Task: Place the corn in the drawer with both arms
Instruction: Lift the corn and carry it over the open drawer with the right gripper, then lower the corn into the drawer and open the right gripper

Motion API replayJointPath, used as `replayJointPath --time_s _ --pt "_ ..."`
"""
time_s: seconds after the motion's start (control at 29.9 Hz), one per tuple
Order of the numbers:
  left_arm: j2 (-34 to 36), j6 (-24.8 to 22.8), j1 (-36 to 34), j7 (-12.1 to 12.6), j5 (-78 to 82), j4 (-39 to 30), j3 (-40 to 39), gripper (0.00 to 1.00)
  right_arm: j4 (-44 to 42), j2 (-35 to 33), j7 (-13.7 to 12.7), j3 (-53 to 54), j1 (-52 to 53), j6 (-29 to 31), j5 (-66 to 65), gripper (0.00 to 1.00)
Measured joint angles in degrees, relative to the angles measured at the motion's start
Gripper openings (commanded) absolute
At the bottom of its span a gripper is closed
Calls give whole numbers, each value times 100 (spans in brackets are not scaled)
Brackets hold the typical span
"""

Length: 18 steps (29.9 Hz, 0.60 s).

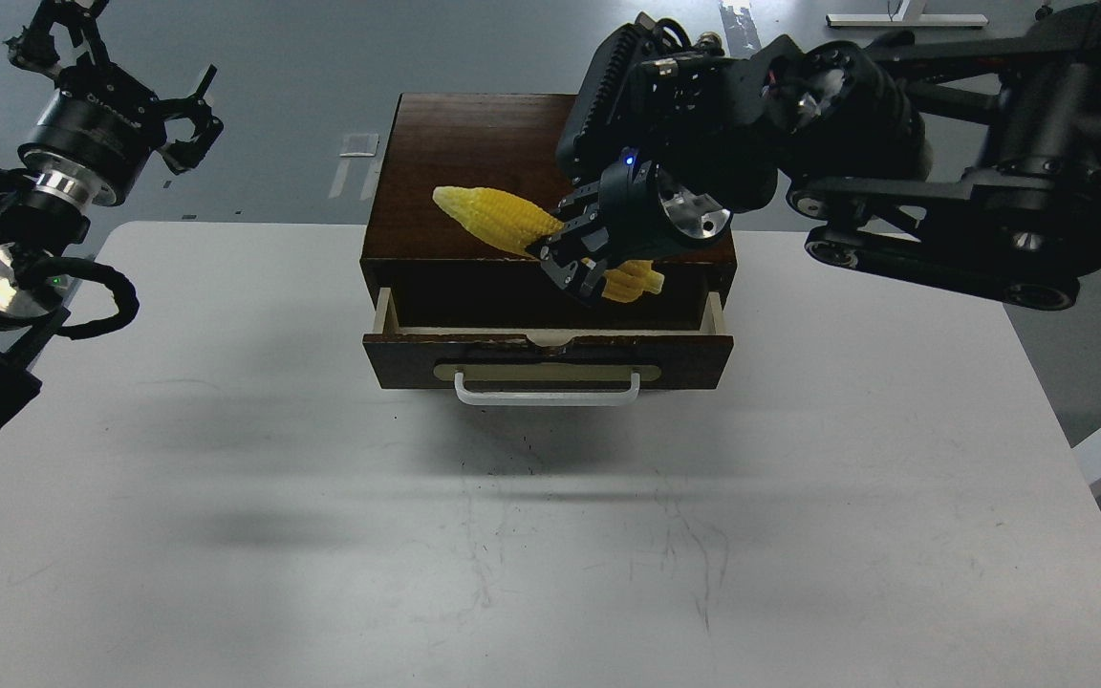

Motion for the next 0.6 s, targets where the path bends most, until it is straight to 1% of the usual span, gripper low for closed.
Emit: replayJointPath --time_s 0.2,0.3,0.33,0.37,0.44,0.47,0.5,0.54,0.6 --pt "3 0 1 0 -3 -4 0 98 22 -8 10 -238 -77 0 -469 11" --pt "21 0 1 -3 -6 -3 -3 98 -15 0 10 -262 -77 0 -486 25" --pt "23 0 1 -6 -8 -2 -5 98 -20 7 10 -262 -85 0 -486 34" --pt "26 0 1 -7 -8 -1 -6 98 -22 13 10 -264 -101 0 -486 38" --pt "32 0 1 -8 -8 3 -7 98 -29 22 10 -265 -122 0 -487 54" --pt "32 0 2 -8 -8 3 -8 98 -34 28 10 -265 -133 0 -487 54" --pt "33 0 11 -8 -8 5 -8 98 -36 36 10 -260 -149 0 -485 59" --pt "36 0 19 -8 -8 8 -8 98 -36 41 10 -254 -161 0 -480 59" --pt "44 0 33 -8 -8 12 -8 98 -39 59 10 -237 -194 0 -476 66"
